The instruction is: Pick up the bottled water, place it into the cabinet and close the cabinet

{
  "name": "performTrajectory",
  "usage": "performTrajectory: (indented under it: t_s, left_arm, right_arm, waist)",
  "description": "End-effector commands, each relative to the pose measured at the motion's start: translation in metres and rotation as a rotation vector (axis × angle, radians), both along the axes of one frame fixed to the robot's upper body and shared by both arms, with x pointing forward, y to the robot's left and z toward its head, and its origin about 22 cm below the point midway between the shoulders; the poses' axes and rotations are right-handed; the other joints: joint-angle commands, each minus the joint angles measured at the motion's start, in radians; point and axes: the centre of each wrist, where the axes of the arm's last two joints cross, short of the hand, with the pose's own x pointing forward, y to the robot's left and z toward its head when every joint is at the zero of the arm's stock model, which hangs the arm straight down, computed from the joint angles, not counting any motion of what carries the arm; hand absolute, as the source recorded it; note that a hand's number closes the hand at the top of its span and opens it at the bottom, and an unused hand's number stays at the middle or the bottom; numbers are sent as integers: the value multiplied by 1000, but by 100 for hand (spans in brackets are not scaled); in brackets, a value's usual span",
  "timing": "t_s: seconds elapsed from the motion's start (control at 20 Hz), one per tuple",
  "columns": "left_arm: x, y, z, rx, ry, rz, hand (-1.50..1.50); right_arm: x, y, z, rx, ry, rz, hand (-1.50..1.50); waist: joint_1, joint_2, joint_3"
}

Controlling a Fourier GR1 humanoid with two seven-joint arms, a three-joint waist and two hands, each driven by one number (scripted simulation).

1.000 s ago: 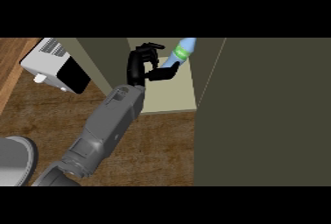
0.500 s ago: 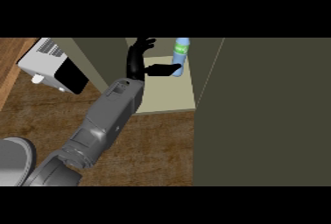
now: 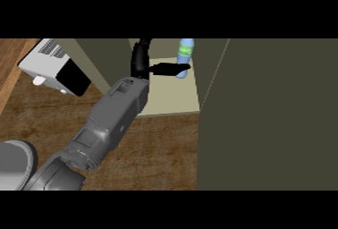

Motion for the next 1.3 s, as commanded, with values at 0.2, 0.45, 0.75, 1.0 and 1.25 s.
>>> performTrajectory:
  t_s: [0.2, 0.45, 0.75, 1.0, 1.25]
  left_arm:
    - [-1, -3, 3, -52, -86, -65, -150]
    - [0, -10, 13, -116, -98, -84, -150]
    - [-23, -4, -20, -189, -100, -128, -150]
    - [-51, -17, -30, -236, -53, -192, -150]
    - [-92, -27, -46, -271, -53, -259, -150]
  right_arm:
    - [0, 21, 31, -3, -59, 5, -150]
    - [7, 15, 38, -30, -50, 23, -150]
    - [3, 24, 44, -40, -37, 2, -150]
    - [1, 20, 40, -23, -29, -14, -150]
    - [3, 28, 39, -24, -51, -48, -150]
  waist:
    - [4, -11, 1]
    - [12, -15, 1]
    - [29, -26, 0]
    - [48, -33, 1]
    - [79, -35, 1]
